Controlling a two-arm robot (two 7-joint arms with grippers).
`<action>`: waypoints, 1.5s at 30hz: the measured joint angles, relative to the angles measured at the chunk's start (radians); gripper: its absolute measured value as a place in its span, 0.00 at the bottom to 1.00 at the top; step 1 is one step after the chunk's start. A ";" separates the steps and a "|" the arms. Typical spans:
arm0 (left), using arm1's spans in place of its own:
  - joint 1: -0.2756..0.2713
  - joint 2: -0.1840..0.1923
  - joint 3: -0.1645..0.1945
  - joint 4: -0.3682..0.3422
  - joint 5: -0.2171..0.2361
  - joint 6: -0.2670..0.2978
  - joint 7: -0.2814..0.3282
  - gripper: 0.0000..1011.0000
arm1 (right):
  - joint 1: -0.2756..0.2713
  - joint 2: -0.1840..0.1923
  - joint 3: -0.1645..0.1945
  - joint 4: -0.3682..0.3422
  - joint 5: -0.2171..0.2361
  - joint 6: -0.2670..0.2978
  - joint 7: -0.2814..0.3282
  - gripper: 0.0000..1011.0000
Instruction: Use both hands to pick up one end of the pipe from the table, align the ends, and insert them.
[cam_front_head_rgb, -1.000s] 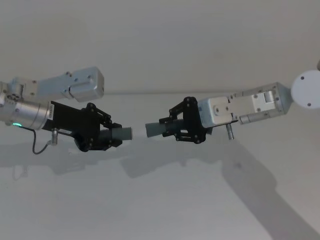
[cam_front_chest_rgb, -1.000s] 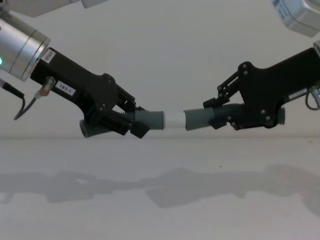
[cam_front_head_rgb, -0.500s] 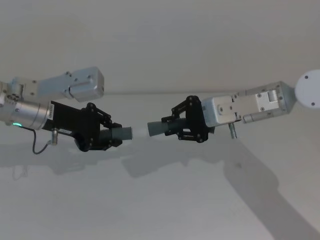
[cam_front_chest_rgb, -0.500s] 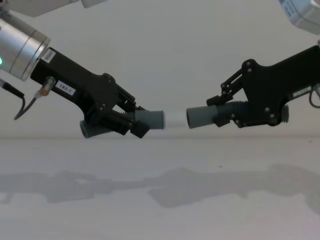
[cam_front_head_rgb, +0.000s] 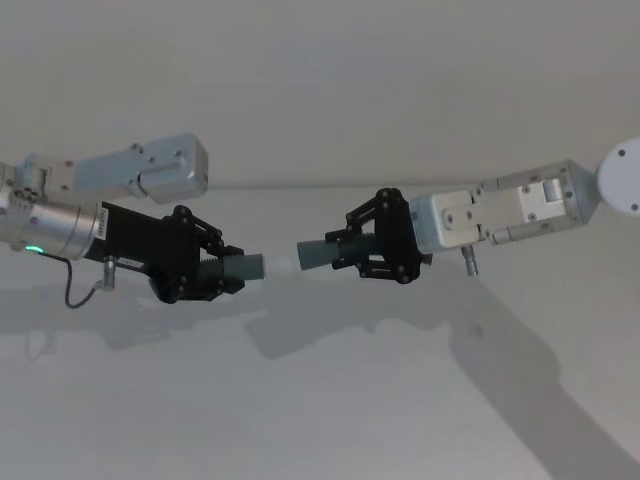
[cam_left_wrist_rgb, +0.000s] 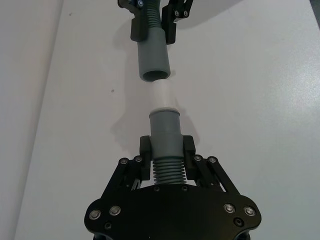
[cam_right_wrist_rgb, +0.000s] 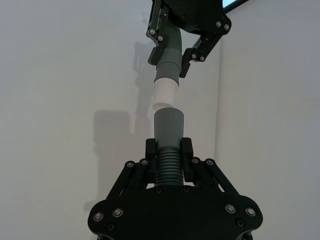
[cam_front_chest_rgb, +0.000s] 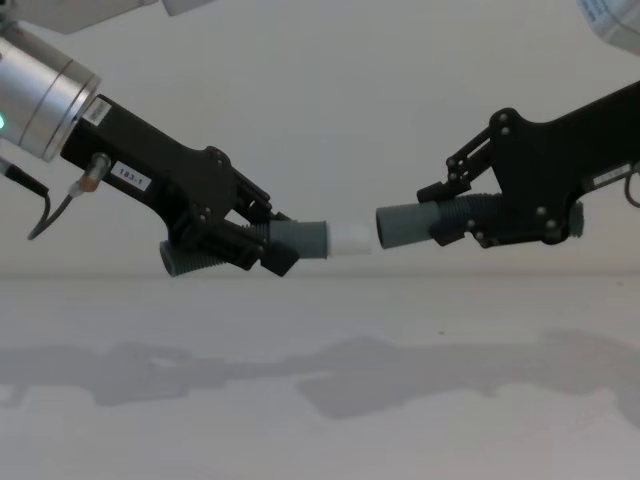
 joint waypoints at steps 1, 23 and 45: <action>0.000 0.000 0.000 0.000 0.000 0.000 0.000 0.33 | 0.000 0.002 0.000 -0.004 0.000 0.001 0.001 0.26; 0.000 0.000 0.000 0.000 0.000 0.000 0.000 0.33 | 0.002 0.000 -0.017 -0.028 -0.010 0.020 0.005 0.26; 0.000 0.001 0.000 0.000 0.000 0.000 0.000 0.33 | 0.009 -0.011 -0.015 -0.018 -0.007 0.021 0.002 0.26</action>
